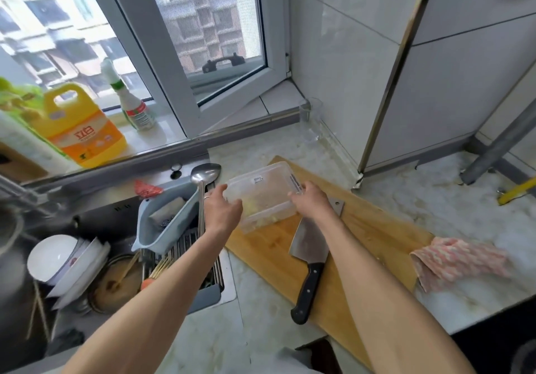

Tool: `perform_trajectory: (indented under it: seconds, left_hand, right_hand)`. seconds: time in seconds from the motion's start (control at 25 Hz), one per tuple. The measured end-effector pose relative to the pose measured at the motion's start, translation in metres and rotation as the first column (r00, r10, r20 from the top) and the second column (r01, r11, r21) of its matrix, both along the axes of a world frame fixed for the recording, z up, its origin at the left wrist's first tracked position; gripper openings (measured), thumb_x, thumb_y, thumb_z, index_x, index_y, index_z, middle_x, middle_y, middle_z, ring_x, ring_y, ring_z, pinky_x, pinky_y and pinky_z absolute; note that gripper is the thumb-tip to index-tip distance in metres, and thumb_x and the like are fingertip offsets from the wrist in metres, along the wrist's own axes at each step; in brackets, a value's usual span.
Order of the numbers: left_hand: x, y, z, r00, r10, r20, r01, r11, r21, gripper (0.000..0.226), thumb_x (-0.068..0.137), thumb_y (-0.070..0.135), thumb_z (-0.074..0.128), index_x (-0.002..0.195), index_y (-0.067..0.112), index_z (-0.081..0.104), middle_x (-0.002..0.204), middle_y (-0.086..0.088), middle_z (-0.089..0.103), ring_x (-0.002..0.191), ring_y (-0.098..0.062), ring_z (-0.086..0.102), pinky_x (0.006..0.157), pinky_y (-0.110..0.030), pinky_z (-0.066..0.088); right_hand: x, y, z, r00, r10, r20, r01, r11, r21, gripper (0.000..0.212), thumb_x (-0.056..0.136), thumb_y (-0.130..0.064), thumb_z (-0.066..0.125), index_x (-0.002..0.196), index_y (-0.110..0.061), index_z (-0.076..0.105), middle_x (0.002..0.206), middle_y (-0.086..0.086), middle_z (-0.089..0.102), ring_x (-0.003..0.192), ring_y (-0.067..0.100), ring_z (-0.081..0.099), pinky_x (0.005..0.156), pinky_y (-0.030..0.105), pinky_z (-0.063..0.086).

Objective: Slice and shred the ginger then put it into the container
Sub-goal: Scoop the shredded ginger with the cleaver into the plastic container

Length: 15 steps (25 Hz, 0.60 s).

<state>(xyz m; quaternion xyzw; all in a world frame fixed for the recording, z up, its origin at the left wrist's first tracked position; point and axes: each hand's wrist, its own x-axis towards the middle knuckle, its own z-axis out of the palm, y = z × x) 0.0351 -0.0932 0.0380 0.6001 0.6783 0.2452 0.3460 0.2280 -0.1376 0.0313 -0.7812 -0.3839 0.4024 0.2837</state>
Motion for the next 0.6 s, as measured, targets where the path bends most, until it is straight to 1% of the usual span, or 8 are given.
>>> perform_trajectory:
  seconds: [0.08, 0.16, 0.2, 0.32, 0.36, 0.44, 0.52, 0.6]
  left_hand:
    - [-0.005, 0.004, -0.005, 1.000, 0.015, 0.013, -0.015, 1.000, -0.024, 0.058, 0.087, 0.013, 0.062, 0.144, 0.015, 0.049, 0.143, -0.007, 0.052, 0.124, -0.023, 0.055, 0.104, -0.040, 0.047]
    - [-0.010, 0.008, -0.008, 0.998, 0.034, 0.058, -0.032, 0.999, -0.031, 0.057, 0.085, 0.010, 0.061, 0.141, 0.015, 0.053, 0.137, -0.005, 0.059, 0.116, -0.023, 0.061, 0.098, -0.044, 0.053]
    - [-0.012, 0.009, -0.007, 0.996, 0.045, 0.081, -0.043, 0.999, -0.026, 0.055, 0.085, 0.007, 0.059, 0.139, 0.015, 0.055, 0.134, -0.003, 0.061, 0.113, -0.023, 0.062, 0.095, -0.043, 0.054]
    - [-0.016, 0.007, -0.009, 0.995, 0.051, 0.085, -0.051, 0.999, -0.011, 0.053, 0.088, 0.005, 0.057, 0.140, 0.015, 0.055, 0.131, -0.003, 0.062, 0.110, -0.023, 0.062, 0.091, -0.041, 0.056]
    - [-0.016, 0.005, -0.010, 0.999, 0.019, 0.042, -0.019, 1.000, 0.010, 0.053, 0.090, 0.007, 0.056, 0.142, 0.015, 0.053, 0.135, -0.005, 0.059, 0.114, -0.024, 0.060, 0.094, -0.041, 0.054]
    - [-0.012, 0.002, -0.010, 0.985, -0.101, -0.143, 0.113, 0.990, 0.080, 0.058, 0.089, 0.004, 0.054, 0.145, 0.016, 0.047, 0.147, -0.009, 0.045, 0.128, -0.028, 0.049, 0.104, -0.039, 0.046]
    - [-0.004, 0.001, -0.004, 0.908, -0.252, -0.335, 0.306, 0.944, 0.119, 0.069, 0.084, -0.001, 0.054, 0.148, 0.022, 0.043, 0.155, -0.010, 0.032, 0.141, -0.030, 0.032, 0.112, -0.042, 0.037]
    - [0.008, 0.004, 0.003, 0.783, -0.424, -0.455, 0.510, 0.856, 0.080, 0.074, 0.083, 0.002, 0.055, 0.150, 0.028, 0.040, 0.159, -0.009, 0.027, 0.146, -0.030, 0.021, 0.119, -0.046, 0.025]
  right_hand:
    - [0.000, -0.002, -0.009, 1.000, 0.004, -0.020, -0.004, 1.000, -0.004, 0.048, 0.095, -0.032, 0.060, 0.137, -0.011, 0.049, 0.131, 0.010, 0.059, 0.112, 0.026, 0.059, 0.086, 0.031, 0.046]
    - [0.003, -0.004, -0.013, 0.997, -0.002, -0.083, 0.001, 1.000, -0.013, 0.054, 0.092, -0.036, 0.063, 0.138, -0.013, 0.049, 0.129, 0.008, 0.060, 0.111, 0.026, 0.062, 0.092, 0.038, 0.053]
    - [0.004, -0.004, -0.014, 0.993, -0.008, -0.116, 0.006, 1.000, -0.014, 0.054, 0.091, -0.037, 0.063, 0.138, -0.015, 0.049, 0.126, 0.007, 0.062, 0.108, 0.026, 0.064, 0.091, 0.041, 0.055]
    - [0.005, -0.004, -0.014, 0.989, -0.037, -0.142, 0.037, 0.999, -0.002, 0.042, 0.096, -0.038, 0.057, 0.132, -0.018, 0.056, 0.116, 0.004, 0.065, 0.101, 0.023, 0.064, 0.084, 0.039, 0.056]
    - [0.005, -0.003, -0.014, 0.988, -0.053, -0.148, 0.054, 0.999, 0.002, 0.038, 0.097, -0.036, 0.057, 0.129, -0.017, 0.058, 0.115, 0.004, 0.065, 0.101, 0.023, 0.064, 0.085, 0.040, 0.056]
    - [0.002, -0.001, -0.018, 0.979, -0.100, -0.177, 0.102, 0.995, 0.002, 0.033, 0.096, -0.032, 0.058, 0.124, -0.015, 0.061, 0.111, 0.005, 0.066, 0.098, 0.024, 0.064, 0.083, 0.040, 0.056]
    - [-0.001, -0.001, -0.019, 0.966, -0.143, -0.215, 0.146, 0.989, -0.003, 0.028, 0.094, -0.030, 0.059, 0.117, -0.014, 0.063, 0.108, 0.007, 0.067, 0.093, 0.024, 0.064, 0.076, 0.037, 0.053]
    - [-0.002, -0.002, -0.019, 0.960, -0.164, -0.227, 0.168, 0.986, -0.004, 0.023, 0.092, -0.028, 0.060, 0.110, -0.014, 0.064, 0.105, 0.008, 0.068, 0.088, 0.024, 0.063, 0.069, 0.033, 0.049]
